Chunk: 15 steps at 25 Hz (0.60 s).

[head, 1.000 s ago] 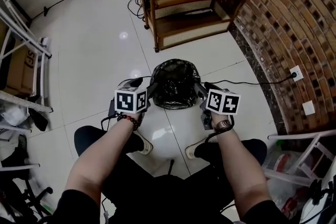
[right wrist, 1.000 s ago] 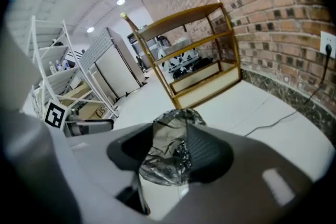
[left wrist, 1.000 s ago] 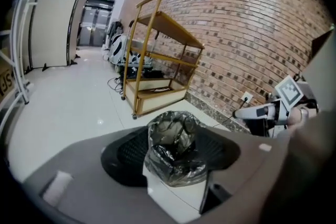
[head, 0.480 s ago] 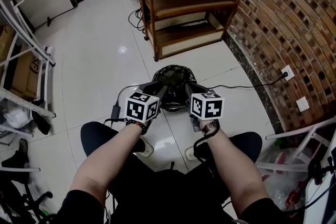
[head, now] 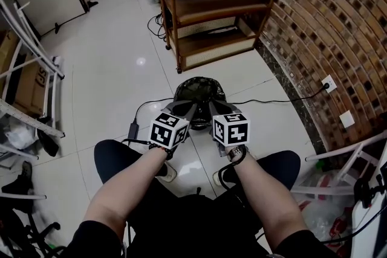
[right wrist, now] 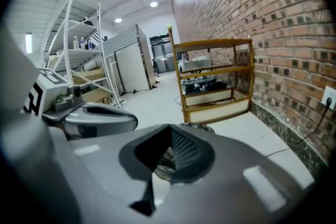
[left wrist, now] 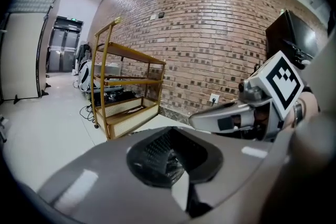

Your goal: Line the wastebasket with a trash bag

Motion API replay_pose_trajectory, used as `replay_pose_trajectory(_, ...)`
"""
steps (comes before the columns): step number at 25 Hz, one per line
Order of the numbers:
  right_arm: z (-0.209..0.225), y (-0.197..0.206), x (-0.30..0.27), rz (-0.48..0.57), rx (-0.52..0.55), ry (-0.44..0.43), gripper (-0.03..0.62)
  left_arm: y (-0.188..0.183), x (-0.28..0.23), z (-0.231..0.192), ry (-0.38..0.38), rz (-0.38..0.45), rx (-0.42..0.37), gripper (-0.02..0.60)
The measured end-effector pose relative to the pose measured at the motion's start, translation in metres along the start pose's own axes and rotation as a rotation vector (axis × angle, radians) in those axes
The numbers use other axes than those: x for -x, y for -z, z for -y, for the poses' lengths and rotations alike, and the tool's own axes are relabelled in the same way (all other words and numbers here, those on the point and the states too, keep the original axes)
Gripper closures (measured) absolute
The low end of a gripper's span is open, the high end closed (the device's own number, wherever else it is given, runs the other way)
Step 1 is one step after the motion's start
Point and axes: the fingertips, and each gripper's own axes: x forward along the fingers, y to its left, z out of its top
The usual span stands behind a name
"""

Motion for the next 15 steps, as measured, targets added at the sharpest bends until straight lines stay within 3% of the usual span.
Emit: replay_pose_trajectory(15,-0.0048,-0.0025,0.0013,0.005,0.029,-0.004,0.594,-0.0012,-0.0039,0.0077,0.005,0.004,-0.018,0.581)
